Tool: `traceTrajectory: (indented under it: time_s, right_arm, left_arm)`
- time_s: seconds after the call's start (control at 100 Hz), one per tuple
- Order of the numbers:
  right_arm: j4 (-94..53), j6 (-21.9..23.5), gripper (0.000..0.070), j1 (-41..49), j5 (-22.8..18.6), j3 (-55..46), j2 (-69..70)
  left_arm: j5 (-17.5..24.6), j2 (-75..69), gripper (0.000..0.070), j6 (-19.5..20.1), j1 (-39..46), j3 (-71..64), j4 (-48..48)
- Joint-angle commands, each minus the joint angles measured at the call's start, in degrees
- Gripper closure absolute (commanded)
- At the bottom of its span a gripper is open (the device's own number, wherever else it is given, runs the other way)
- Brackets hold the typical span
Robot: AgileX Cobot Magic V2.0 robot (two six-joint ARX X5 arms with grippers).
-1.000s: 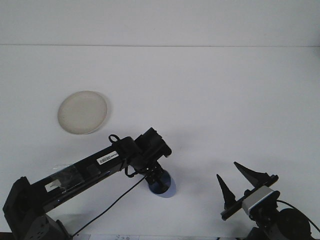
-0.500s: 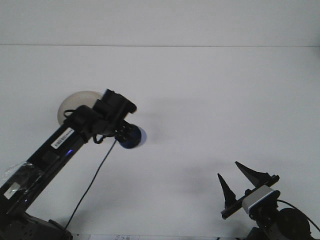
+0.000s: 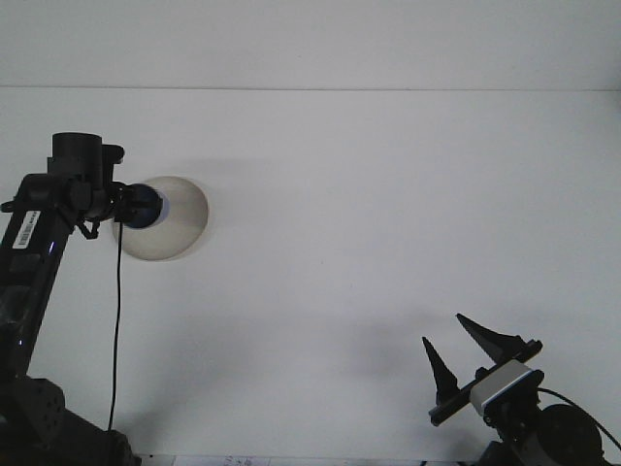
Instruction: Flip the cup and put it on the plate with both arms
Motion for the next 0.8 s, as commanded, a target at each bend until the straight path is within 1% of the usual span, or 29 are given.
traceTrajectory:
  time_s: [0.0, 0.14, 0.28, 0.38, 0.51, 0.61, 0.63, 0.66, 0.75, 0.79]
  right_arm:
    - [0.5, 1.0, 0.0275, 0.5, 0.1, 0.4, 0.0]
    - [0.5, 1.0, 0.0275, 0.5, 0.1, 0.4, 0.0]
    - [0.5, 1.0, 0.0275, 0.5, 0.1, 0.4, 0.0]
    - [0.5, 1.0, 0.0275, 0.5, 0.1, 0.4, 0.0]
    - [0.5, 1.2, 0.0275, 0.5, 0.1, 0.4, 0.0]
    - [0.5, 1.2, 0.0275, 0.5, 0.1, 0.4, 0.0]
    - [0.5, 1.2, 0.0275, 0.5, 0.1, 0.4, 0.0]
    - [0.5, 1.2, 0.0275, 0.5, 0.1, 0.4, 0.0]
    - [0.5, 1.2, 0.0275, 0.5, 0.1, 0.4, 0.0]
    - [0.4, 1.2, 0.0275, 0.5, 0.1, 0.4, 0.0]
  left_arm:
    - [0.0, 2.6, 0.0694, -0.8, 0.7, 1.0, 0.7]
    - [0.1, 6.5, 0.0693, -0.9, 1.9, 1.0, 1.0]
    - [1.0, 9.6, 0.0693, -0.9, 1.9, 1.0, 1.1]
    - [2.7, 11.5, 0.0693, -0.9, 1.8, 1.0, 1.1]
    - [2.8, 13.3, 0.0692, -1.1, 1.8, 1.0, 0.9]
    - [2.8, 13.7, 0.0672, -1.9, 1.8, 1.0, 1.5]
    - [2.8, 13.7, 0.0653, -2.3, 1.8, 1.0, 2.0]
    - [2.8, 13.6, 0.0596, -2.7, 1.8, 1.0, 2.7]
    - [2.8, 13.5, 0.0336, -3.7, 1.8, 1.9, 3.5]
    - [2.8, 13.5, 0.0234, -4.0, 1.8, 2.6, 3.5]
